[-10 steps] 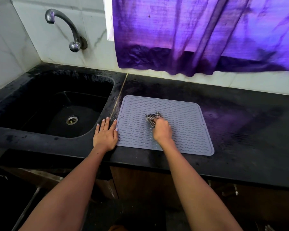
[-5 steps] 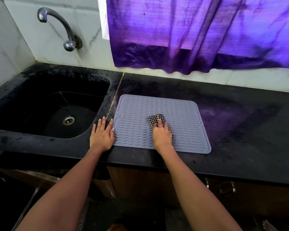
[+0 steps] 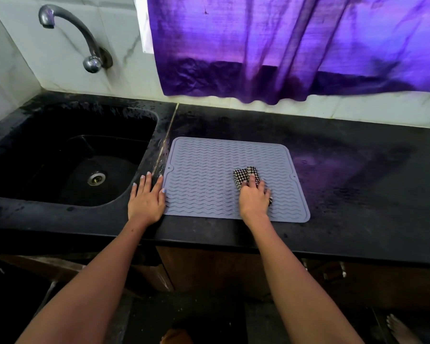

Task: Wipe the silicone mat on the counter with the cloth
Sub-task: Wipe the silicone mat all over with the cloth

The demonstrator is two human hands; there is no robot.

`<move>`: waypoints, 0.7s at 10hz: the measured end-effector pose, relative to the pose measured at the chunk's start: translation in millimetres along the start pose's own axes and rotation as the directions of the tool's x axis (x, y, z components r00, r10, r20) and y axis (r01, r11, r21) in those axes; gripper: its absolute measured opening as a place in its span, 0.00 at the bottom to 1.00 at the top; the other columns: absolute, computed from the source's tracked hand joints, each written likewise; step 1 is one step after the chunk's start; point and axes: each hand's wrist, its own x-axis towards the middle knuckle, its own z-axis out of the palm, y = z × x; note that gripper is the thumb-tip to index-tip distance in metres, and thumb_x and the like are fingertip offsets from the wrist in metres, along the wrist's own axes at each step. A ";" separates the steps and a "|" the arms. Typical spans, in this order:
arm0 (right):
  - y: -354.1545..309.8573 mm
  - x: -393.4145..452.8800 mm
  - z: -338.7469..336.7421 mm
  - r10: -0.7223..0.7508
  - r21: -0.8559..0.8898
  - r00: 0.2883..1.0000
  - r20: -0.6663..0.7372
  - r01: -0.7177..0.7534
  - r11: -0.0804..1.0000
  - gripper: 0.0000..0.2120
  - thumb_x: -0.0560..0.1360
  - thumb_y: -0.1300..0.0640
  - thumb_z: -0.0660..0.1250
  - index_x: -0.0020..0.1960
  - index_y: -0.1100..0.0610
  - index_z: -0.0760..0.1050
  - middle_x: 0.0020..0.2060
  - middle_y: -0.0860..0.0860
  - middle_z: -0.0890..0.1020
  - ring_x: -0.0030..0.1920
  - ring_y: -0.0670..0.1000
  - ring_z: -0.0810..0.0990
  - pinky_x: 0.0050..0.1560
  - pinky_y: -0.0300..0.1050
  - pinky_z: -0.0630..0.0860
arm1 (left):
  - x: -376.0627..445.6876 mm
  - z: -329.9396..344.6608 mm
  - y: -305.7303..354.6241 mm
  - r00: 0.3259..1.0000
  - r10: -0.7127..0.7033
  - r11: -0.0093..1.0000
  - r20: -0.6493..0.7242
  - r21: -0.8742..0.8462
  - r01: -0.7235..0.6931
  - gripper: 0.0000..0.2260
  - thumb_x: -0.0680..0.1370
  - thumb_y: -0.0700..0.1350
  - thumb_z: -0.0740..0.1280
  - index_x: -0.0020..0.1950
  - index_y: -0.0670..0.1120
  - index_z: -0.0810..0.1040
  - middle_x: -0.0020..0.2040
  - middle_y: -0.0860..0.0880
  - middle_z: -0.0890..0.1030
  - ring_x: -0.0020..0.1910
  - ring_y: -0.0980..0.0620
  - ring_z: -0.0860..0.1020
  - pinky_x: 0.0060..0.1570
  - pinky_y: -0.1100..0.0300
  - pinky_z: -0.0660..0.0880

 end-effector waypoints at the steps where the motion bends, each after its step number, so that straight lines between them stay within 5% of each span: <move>1: 3.4 -0.5 -1.4 -0.004 0.010 1.000 0.014 0.004 1.000 0.24 0.77 0.66 0.58 0.73 0.59 0.61 0.77 0.56 0.53 0.74 0.63 0.53 0.72 0.61 0.56 | -0.5 -1.0 0.8 1.000 0.000 1.000 0.003 0.005 0.000 0.23 0.83 0.52 0.45 0.78 0.50 0.51 0.79 0.45 0.48 0.78 0.48 0.44 0.76 0.50 0.42; 3: 13.2 13.9 -25.7 0.135 0.223 0.988 -0.071 -0.116 0.968 0.13 0.76 0.67 0.61 0.60 0.64 0.73 0.63 0.59 0.74 0.61 0.60 0.72 0.59 0.54 0.71 | -0.9 -3.1 1.6 1.000 -0.002 1.000 0.009 0.008 0.001 0.23 0.83 0.52 0.45 0.78 0.51 0.51 0.79 0.45 0.48 0.78 0.48 0.44 0.76 0.51 0.41; 5: 31.5 10.8 -5.3 0.134 0.063 0.990 -0.040 -0.132 0.989 0.18 0.77 0.66 0.59 0.66 0.61 0.70 0.75 0.56 0.57 0.71 0.62 0.60 0.69 0.58 0.63 | 0.4 -1.8 0.7 1.000 -0.001 1.000 -0.008 -0.002 0.001 0.23 0.82 0.52 0.46 0.77 0.51 0.52 0.79 0.45 0.49 0.78 0.48 0.45 0.76 0.50 0.42; 6: 33.3 9.4 2.3 0.098 0.008 0.994 -0.046 -0.098 0.995 0.22 0.79 0.66 0.55 0.73 0.60 0.62 0.76 0.57 0.54 0.73 0.63 0.56 0.71 0.58 0.60 | 0.6 -1.2 0.7 1.000 -0.003 1.000 -0.006 -0.003 0.003 0.23 0.82 0.52 0.46 0.77 0.51 0.52 0.79 0.46 0.49 0.78 0.48 0.45 0.76 0.51 0.42; 7: 35.7 11.2 -4.4 0.103 0.033 0.994 -0.019 -0.103 0.994 0.20 0.77 0.66 0.58 0.69 0.60 0.67 0.75 0.56 0.57 0.72 0.62 0.59 0.68 0.58 0.63 | 0.6 -0.9 0.9 1.000 -0.005 1.000 0.000 0.000 0.005 0.23 0.82 0.52 0.46 0.77 0.51 0.52 0.79 0.46 0.48 0.78 0.48 0.45 0.76 0.51 0.42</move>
